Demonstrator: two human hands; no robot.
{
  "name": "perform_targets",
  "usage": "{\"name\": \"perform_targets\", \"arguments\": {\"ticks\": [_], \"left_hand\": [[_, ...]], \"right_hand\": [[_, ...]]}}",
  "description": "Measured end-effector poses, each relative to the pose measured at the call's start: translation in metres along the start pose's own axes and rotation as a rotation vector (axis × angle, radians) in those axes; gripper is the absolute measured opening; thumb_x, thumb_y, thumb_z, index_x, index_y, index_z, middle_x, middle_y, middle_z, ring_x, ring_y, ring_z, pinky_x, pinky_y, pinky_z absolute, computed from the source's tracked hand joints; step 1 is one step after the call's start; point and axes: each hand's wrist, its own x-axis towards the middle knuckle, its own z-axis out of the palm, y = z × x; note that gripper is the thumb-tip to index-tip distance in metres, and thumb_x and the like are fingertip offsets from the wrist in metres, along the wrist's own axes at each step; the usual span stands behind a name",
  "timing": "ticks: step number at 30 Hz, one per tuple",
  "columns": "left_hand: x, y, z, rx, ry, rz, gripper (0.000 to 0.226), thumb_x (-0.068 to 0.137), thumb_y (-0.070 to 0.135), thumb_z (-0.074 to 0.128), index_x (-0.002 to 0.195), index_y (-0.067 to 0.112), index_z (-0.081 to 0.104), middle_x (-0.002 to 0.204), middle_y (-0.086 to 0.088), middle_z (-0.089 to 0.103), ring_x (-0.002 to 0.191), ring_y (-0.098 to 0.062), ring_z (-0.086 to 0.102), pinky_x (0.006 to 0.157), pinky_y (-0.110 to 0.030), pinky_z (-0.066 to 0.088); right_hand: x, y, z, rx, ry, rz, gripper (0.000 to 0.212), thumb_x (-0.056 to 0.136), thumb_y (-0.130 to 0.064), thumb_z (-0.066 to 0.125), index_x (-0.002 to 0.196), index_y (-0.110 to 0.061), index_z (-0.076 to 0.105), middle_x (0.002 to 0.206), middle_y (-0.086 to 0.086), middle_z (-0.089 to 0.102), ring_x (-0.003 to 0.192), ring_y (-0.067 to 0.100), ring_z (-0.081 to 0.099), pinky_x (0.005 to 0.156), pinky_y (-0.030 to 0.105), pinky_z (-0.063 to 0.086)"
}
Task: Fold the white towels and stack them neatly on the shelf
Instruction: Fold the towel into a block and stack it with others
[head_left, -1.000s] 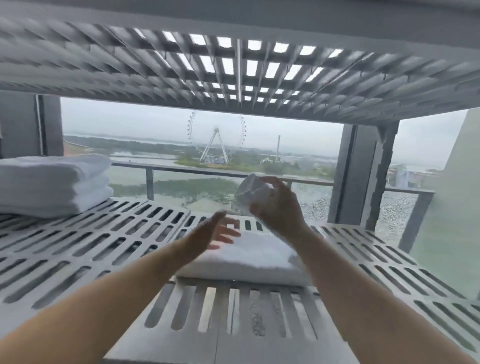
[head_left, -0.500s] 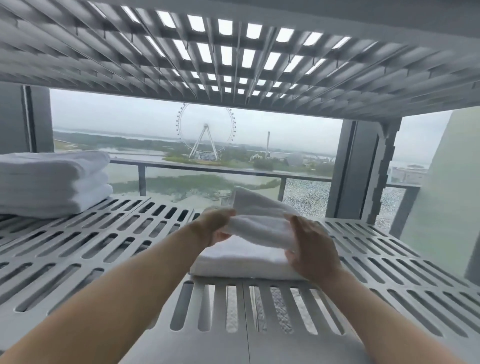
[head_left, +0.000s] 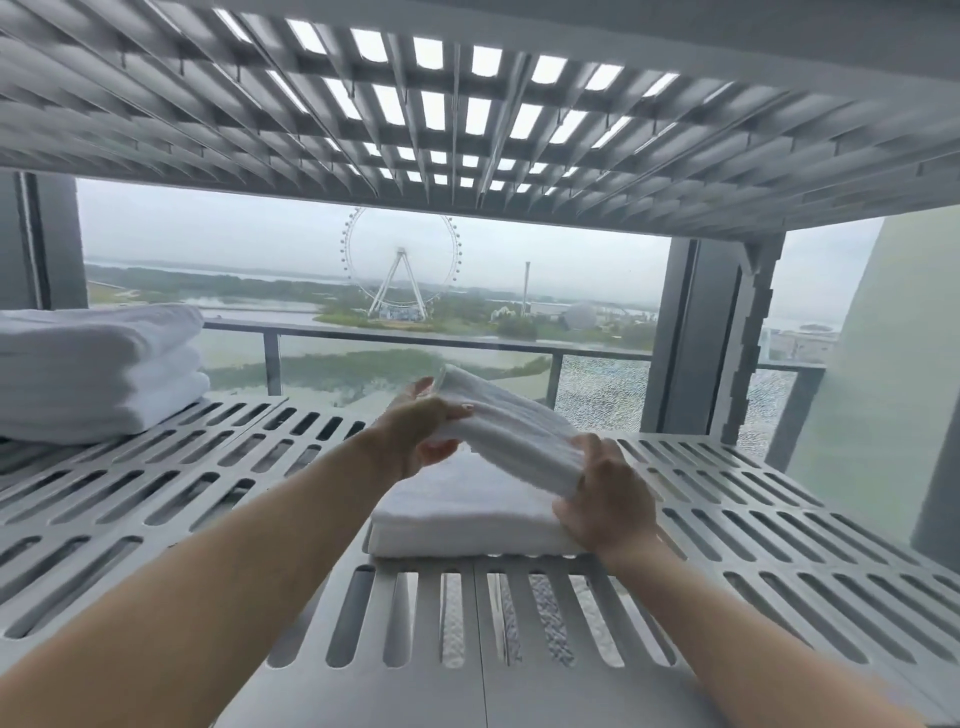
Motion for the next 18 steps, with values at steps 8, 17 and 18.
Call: {"name": "perform_targets", "arguments": {"ticks": [8, 17, 18], "left_hand": [[-0.011, -0.007, -0.006, 0.043, 0.076, -0.017, 0.063, 0.083, -0.011, 0.048, 0.132, 0.028, 0.040, 0.107, -0.011, 0.054, 0.077, -0.019, 0.056, 0.047, -0.022, 0.052], [-0.027, -0.018, -0.035, 0.274, 0.207, -0.016, 0.065, 0.085, -0.008, 0.049, 0.137, 0.027, 0.034, 0.100, -0.001, 0.049, 0.075, -0.018, 0.056, 0.044, -0.022, 0.051], [-0.031, -0.022, -0.037, 0.334, 0.216, -0.037, 0.062, 0.085, -0.004, 0.053, 0.137, 0.023, 0.033, 0.100, -0.001, 0.047, 0.078, -0.018, 0.056, 0.045, -0.023, 0.052]], "right_hand": [[-0.009, 0.009, 0.002, 0.083, 0.162, -0.079, 0.055, 0.073, -0.020, 0.064, 0.123, -0.016, 0.044, 0.103, 0.005, 0.068, 0.075, 0.034, 0.066, 0.060, 0.037, 0.052], [-0.006, 0.005, 0.006, -0.127, -0.023, -0.180, 0.055, 0.069, -0.004, 0.047, 0.122, -0.018, 0.042, 0.086, 0.008, 0.067, 0.077, 0.034, 0.066, 0.062, 0.034, 0.049], [-0.007, 0.006, 0.006, -0.143, -0.018, -0.181, 0.052, 0.070, -0.005, 0.048, 0.120, -0.018, 0.044, 0.086, 0.008, 0.068, 0.076, 0.034, 0.066, 0.061, 0.034, 0.048]]}}
